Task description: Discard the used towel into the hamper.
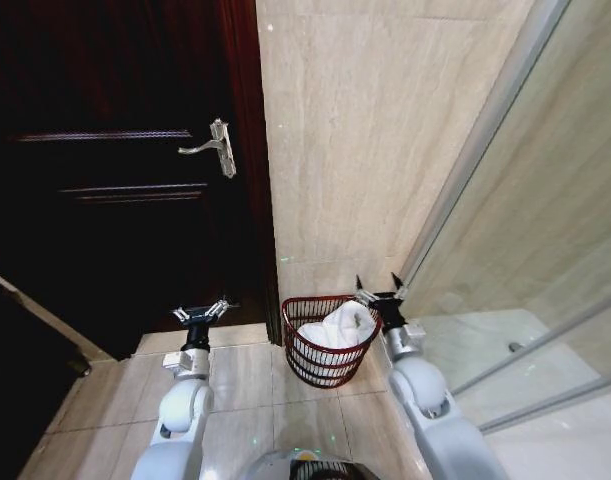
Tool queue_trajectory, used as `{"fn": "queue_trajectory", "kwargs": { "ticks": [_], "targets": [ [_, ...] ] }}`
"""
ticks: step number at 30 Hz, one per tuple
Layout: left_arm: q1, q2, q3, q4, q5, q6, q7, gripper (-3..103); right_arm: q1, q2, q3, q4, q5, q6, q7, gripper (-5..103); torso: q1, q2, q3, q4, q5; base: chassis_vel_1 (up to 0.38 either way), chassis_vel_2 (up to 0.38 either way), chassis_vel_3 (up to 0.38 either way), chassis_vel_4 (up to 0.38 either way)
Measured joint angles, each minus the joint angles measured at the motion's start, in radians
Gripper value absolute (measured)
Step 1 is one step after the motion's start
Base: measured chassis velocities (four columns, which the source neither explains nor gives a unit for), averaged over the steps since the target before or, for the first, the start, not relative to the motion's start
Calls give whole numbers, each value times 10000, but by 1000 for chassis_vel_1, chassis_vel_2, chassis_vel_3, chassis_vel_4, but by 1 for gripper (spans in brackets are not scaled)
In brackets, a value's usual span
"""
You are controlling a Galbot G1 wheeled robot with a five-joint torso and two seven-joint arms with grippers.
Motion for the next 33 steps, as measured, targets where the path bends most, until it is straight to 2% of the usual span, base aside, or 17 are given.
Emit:
{"fn": "queue_trajectory", "kwargs": {
  "ticks": [7, 13, 21, 33],
  "targets": [
    [212, 154, 46, -177, 314, -15, 14, 100, -563, -58, 409, 158, 70, 10, 68, 100, 0, 0, 1, 1, -2, 0, 0, 0, 0],
    [386, -342, 9, -492, 448, -26, 106, 100, -964, 232, 548, 535, -238, -163, 58, 100, 0, 0, 1, 1, 1, 0, 0, 0, 0],
    [406, -623, 188, -664, 449, -26, 261, 100, -1191, 613, 284, 946, -807, -425, 105, 100, 0, 0, 1, 0, -1, 0, 0, 0, 0],
    [318, -146, -47, -494, -110, 18, 292, 100, -957, 1017, -403, 797, -1258, -536, 314, 100, 1, 0, 1, 2, -2, 8, -5, -13, 9]
  ]
}}
